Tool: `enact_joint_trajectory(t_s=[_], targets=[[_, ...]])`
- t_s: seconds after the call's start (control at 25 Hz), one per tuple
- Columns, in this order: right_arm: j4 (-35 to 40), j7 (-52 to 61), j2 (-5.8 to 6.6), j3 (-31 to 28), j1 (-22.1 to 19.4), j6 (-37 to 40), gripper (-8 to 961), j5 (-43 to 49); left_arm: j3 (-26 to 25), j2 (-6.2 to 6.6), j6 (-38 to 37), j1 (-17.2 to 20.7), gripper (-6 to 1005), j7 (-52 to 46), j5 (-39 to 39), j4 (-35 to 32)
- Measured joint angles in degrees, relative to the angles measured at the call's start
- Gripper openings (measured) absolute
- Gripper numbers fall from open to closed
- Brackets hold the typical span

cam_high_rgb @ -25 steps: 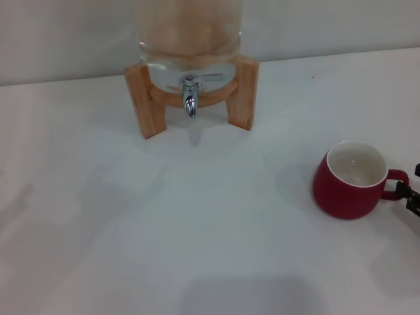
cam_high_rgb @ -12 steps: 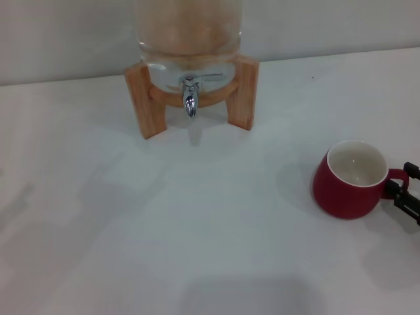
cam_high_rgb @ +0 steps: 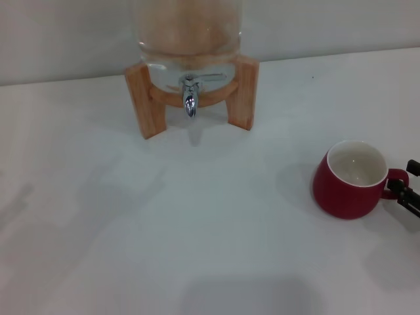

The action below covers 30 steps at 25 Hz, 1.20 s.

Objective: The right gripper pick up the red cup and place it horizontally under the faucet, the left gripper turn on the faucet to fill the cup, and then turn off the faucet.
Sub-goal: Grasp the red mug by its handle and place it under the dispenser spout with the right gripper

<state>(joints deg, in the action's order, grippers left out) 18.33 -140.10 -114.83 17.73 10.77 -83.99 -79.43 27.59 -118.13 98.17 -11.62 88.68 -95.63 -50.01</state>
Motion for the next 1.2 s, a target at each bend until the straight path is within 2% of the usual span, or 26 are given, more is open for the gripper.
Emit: enact_joint_trajectory(t_s=[0.76, 1.2], targets=[[0.27, 2.0, 0.6, 0.09, -0.07, -0.08, 492, 0.35, 0.0, 0.04, -0.33, -0.42, 891, 0.07, -0.25, 0.0], [1.38, 2.46, 0.38, 0.1, -0.46, -0.1, 491, 0.17, 0.0, 0.13, -0.44, -0.42, 891, 0.09, -0.43, 0.0]])
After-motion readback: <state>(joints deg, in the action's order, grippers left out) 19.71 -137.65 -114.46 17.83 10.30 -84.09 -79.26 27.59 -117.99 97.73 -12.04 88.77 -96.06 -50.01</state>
